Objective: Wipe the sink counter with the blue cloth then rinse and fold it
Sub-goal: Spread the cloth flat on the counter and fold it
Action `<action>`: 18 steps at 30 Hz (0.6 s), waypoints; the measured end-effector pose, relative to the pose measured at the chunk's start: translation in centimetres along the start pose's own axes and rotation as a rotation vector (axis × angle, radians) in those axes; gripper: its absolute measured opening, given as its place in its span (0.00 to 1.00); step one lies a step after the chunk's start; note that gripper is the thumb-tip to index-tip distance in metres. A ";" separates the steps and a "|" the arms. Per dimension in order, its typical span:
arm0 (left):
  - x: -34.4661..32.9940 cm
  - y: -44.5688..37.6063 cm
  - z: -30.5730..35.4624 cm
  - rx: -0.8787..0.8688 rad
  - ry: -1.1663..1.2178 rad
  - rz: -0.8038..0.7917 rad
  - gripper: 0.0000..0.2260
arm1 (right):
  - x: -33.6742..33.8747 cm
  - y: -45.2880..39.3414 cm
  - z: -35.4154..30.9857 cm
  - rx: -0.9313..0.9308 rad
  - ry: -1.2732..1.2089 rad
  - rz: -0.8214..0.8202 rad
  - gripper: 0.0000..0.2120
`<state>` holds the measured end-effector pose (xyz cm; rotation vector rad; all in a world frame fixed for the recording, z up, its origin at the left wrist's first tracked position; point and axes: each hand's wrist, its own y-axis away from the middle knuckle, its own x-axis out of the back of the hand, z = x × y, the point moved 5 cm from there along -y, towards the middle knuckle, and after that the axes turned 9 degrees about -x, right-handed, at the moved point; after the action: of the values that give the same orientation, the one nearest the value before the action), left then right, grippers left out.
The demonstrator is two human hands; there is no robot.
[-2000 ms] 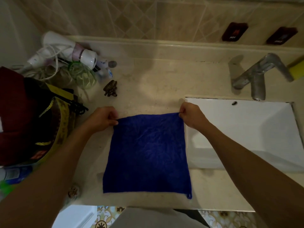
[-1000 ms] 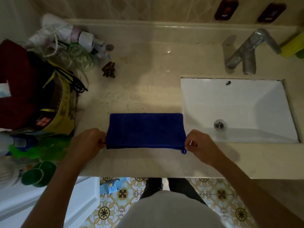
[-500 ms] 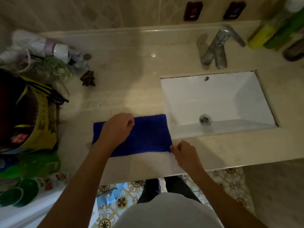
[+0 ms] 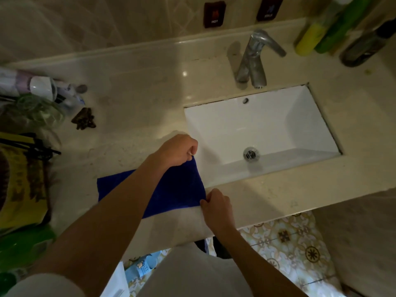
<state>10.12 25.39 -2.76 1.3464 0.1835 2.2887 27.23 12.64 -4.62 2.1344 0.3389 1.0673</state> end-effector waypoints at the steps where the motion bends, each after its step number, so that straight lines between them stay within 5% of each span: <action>1: 0.0 -0.1 0.2 -0.017 -0.020 0.010 0.09 | -0.1 -0.1 -0.1 -0.008 -0.006 -0.010 0.05; 9: 0.1 -1.7 2.1 -0.107 -0.142 -0.025 0.10 | 1.8 -0.5 1.2 -0.085 -0.222 -0.014 0.04; 18: 1.6 -3.4 5.6 -0.156 0.242 0.062 0.10 | 9.5 0.6 3.5 0.015 -0.395 0.188 0.09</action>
<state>15.36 28.43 0.16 1.0102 0.0407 2.4580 35.81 15.39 0.00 2.3621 -0.0411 0.7166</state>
